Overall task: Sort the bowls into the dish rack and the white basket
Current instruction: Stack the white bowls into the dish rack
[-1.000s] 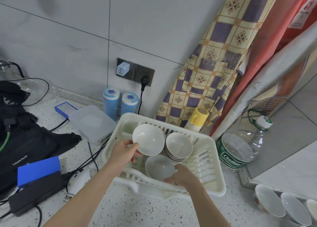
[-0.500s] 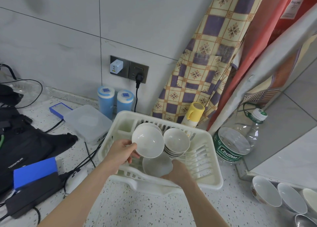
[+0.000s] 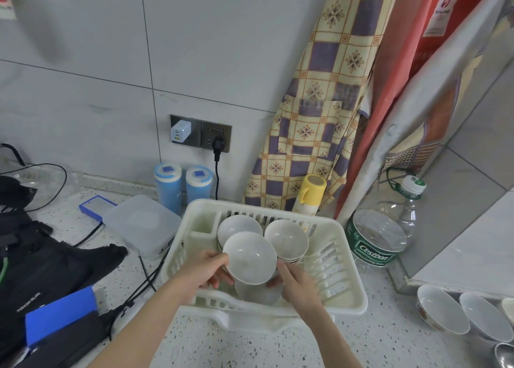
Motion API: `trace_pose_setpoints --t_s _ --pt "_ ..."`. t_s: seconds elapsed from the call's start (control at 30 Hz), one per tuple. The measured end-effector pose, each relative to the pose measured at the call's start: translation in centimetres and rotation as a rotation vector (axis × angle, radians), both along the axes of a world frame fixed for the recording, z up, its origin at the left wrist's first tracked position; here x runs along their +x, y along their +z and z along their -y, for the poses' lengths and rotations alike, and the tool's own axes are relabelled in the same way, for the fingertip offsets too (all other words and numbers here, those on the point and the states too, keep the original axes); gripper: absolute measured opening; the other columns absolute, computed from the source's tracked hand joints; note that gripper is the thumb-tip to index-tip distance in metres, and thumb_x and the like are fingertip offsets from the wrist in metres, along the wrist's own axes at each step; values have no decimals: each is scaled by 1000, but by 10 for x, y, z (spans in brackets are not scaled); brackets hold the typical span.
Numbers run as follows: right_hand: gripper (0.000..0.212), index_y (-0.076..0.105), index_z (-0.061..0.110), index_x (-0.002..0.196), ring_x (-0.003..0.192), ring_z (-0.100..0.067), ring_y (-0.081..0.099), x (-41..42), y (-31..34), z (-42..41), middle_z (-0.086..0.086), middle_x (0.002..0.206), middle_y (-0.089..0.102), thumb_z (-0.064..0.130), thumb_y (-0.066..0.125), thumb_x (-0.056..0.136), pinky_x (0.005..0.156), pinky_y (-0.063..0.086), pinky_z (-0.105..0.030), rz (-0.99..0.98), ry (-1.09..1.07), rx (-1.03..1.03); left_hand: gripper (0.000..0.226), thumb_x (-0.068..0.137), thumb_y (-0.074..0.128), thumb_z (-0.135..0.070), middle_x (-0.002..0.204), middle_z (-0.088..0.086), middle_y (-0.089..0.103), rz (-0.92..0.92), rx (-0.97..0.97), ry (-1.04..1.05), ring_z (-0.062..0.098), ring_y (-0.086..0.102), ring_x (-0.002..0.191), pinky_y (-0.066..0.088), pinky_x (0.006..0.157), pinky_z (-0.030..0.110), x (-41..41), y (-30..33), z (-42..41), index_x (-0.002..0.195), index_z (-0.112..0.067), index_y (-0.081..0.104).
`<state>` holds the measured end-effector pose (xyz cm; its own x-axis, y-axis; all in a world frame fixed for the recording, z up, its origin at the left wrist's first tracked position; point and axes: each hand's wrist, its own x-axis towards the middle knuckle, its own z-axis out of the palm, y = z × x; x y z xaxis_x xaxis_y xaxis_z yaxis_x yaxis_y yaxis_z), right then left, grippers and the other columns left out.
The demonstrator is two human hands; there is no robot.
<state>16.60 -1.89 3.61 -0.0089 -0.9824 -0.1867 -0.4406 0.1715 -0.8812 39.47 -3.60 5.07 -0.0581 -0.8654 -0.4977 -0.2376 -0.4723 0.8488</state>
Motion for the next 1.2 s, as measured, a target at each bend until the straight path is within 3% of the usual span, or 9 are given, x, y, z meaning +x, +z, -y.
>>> trace_pose_setpoints --t_s 0.07,0.17,0.27,0.43,0.53,0.63,0.8,0.93,1.2 --pt "27 70 22 78 52 3 52 -1 0 0 5 70 73 34 54 96 57 38 -18 28 6 -20 22 83 55 -23 81 8 79 18 37 -82 9 45 40 31 42 18 -2 2 3 98 -10 65" --pt "31 51 14 56 52 -12 39 -7 -5 1 1 53 51 14 59 86 54 30 -25 -14 -2 -34 19 82 53 -21 84 11 79 35 107 -185 10 39 41 28 40 17 -8 6 6 96 -10 60" --pt "31 39 13 52 53 -14 29 -7 -5 3 1 50 38 9 56 77 52 22 -29 -138 -14 -3 10 85 53 -17 84 9 79 122 140 -251 9 35 39 27 36 15 -15 8 9 90 -13 60" --pt "31 45 15 46 42 -11 40 -7 -5 6 2 44 57 19 54 75 45 29 -24 -227 -58 79 6 92 57 -11 70 7 77 163 142 -243 6 39 34 26 33 15 -24 6 12 93 -9 63" --pt "28 55 11 46 40 -11 47 -9 -6 6 -8 53 69 21 54 72 44 34 -21 -209 -83 107 11 87 65 -8 42 -2 61 292 81 -183 8 43 30 29 35 15 -30 -3 15 76 -8 64" --pt "31 65 -1 53 37 -8 48 -9 -7 7 -6 48 66 21 53 70 41 37 -17 -195 -96 136 21 80 72 -17 36 -5 52 455 15 -160 11 43 33 31 41 16 -31 -12 17 61 -15 62" --pt "30 68 2 50 36 -5 48 -7 -9 9 -1 45 65 21 53 69 37 36 -13 -262 -105 168 23 79 67 -30 57 -2 57 592 -100 -235 18 54 55 37 57 25 -35 -21 12 61 -21 56" --pt "24 57 12 42 43 -10 49 -6 -11 10 -1 50 68 18 50 65 41 35 -16 -323 -82 190 18 78 62 -34 62 -5 61 724 -182 -254 20 69 72 44 61 25 -36 -25 9 64 -23 59" --pt "26 70 1 65 52 -16 53 -7 -8 9 -1 50 61 14 48 64 48 40 -23 -428 20 224 15 79 64 -34 77 -4 65 752 -230 -268 21 67 82 45 65 27 -37 -28 9 72 -24 55"
